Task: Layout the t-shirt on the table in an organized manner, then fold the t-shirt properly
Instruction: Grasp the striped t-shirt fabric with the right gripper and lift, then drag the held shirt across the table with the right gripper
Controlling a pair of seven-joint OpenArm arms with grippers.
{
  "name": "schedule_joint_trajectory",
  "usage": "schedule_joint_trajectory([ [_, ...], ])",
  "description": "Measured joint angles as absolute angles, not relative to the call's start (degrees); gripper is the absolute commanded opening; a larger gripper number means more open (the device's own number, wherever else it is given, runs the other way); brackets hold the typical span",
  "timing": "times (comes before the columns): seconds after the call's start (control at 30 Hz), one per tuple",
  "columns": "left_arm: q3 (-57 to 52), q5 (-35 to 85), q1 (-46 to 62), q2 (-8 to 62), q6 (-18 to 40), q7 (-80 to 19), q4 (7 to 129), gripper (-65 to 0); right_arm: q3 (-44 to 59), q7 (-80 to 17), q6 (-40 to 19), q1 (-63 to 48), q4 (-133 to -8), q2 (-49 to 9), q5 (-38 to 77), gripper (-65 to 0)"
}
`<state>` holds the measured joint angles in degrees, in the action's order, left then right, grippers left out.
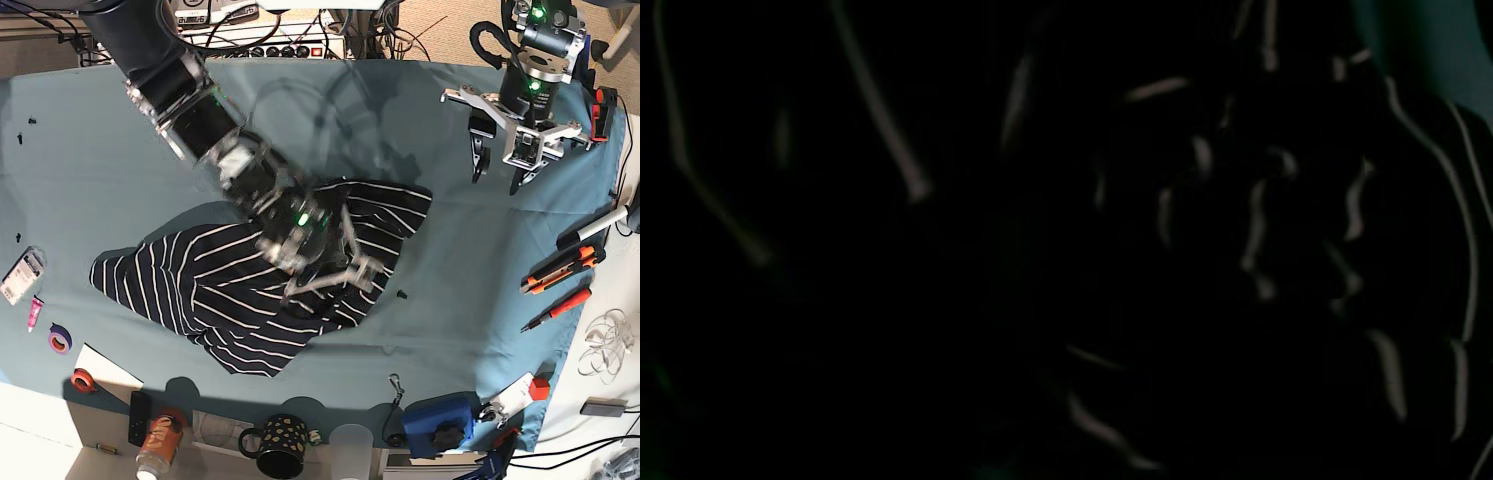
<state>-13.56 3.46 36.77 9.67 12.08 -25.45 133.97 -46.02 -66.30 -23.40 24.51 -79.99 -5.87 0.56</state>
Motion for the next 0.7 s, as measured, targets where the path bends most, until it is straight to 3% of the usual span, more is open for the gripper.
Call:
schedule_joint_trajectory([
  [0.33, -13.56, 3.51, 36.77, 9.65, 12.10, -25.45, 133.97, -35.5, -41.36, -64.77, -22.31, 24.38, -96.05, -6.63, 0.91, -65.0],
  [0.63, -13.56, 3.68, 36.75, 9.67, 12.49, -25.43, 133.97, -35.5, -13.30, -62.26, -22.28, 24.27, -96.53, -6.46, 1.43, -65.0],
  [0.7, -13.58, 4.19, 36.75, 9.69, 16.73, -25.45, 133.97, -35.5, -5.39, -62.15, -22.79, 24.29, -96.53, -6.46, 3.36, -65.0],
])
